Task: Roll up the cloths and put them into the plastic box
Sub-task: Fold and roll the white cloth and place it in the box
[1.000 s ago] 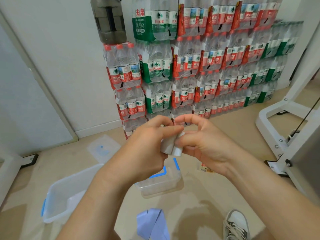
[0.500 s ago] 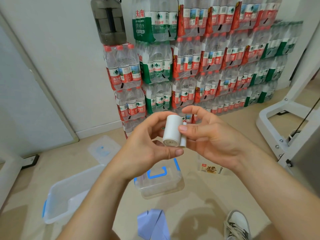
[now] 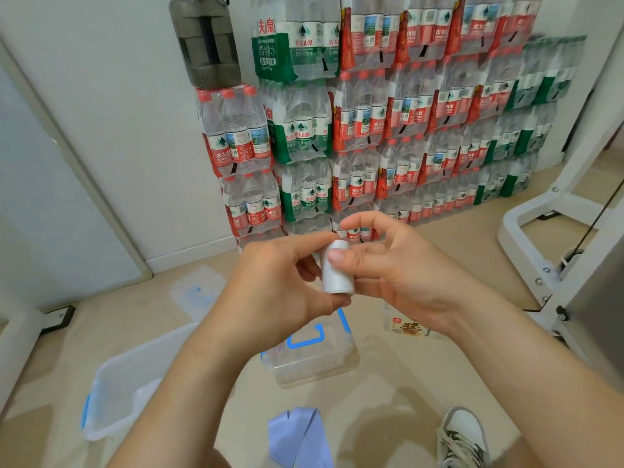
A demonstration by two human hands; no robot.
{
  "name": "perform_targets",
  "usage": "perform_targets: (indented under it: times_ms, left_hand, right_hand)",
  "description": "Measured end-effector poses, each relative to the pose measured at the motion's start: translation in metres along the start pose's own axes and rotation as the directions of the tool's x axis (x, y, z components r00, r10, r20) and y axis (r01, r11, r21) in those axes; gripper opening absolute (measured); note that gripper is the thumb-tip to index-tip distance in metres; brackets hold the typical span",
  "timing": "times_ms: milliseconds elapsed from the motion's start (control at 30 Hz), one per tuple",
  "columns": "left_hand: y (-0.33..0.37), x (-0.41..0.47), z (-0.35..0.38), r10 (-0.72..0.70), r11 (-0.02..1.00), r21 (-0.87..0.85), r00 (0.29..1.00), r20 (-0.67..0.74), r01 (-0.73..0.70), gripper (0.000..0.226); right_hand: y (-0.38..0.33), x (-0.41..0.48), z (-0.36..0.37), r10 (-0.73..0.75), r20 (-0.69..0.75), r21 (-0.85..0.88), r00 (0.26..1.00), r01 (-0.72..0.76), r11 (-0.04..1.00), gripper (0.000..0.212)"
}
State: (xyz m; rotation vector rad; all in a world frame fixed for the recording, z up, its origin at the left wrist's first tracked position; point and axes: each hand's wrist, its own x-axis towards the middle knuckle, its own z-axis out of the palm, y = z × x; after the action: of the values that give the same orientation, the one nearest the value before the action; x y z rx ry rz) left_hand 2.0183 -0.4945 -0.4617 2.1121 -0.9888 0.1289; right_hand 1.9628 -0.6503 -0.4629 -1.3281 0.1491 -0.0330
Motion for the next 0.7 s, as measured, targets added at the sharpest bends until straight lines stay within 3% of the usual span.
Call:
perform_targets:
  times_ms: [100, 233, 300, 367, 467, 700]
  left_hand:
    - [0.000, 0.000, 0.005, 0.113, 0.979, 0.167, 0.994, 0.007, -0.113, 0.045]
    - [-0.007, 0.004, 0.011, 0.163, 0.968, 0.197, 0.987, -0.019, -0.156, 0.054]
    - [-0.008, 0.005, 0.014, 0.143, 0.986, 0.093, 0.988, -0.051, -0.138, 0.058]
    - [-0.006, 0.004, 0.016, 0.022, 0.992, -0.123, 0.998, -0.062, -0.030, 0.062]
    - [-0.006, 0.002, 0.018, -0.151, 0.900, -0.413, 0.989, 0.008, 0.141, 0.060]
    - [0.002, 0.003, 0.026, -0.161, 0.913, -0.396, 0.979, -0.128, 0.098, 0.044]
  right_hand:
    - [0.005, 0.004, 0.003, -0.009, -0.063, -0.033, 0.998, 0.007, 0.999, 0.060]
    - [0.004, 0.006, 0.003, -0.061, -0.111, -0.025, 0.992, 0.059, 0.998, 0.065]
    - [0.002, 0.006, 0.002, -0.084, -0.138, 0.002, 0.987, 0.085, 0.996, 0.065]
    - [0.000, 0.006, -0.001, -0.110, -0.163, 0.027, 0.980, 0.116, 0.993, 0.064]
    - [-0.004, 0.005, -0.007, -0.144, -0.202, 0.035, 0.969, 0.154, 0.987, 0.062]
    - [-0.004, 0.003, -0.003, -0.213, -0.159, 0.009, 0.964, 0.217, 0.976, 0.059]
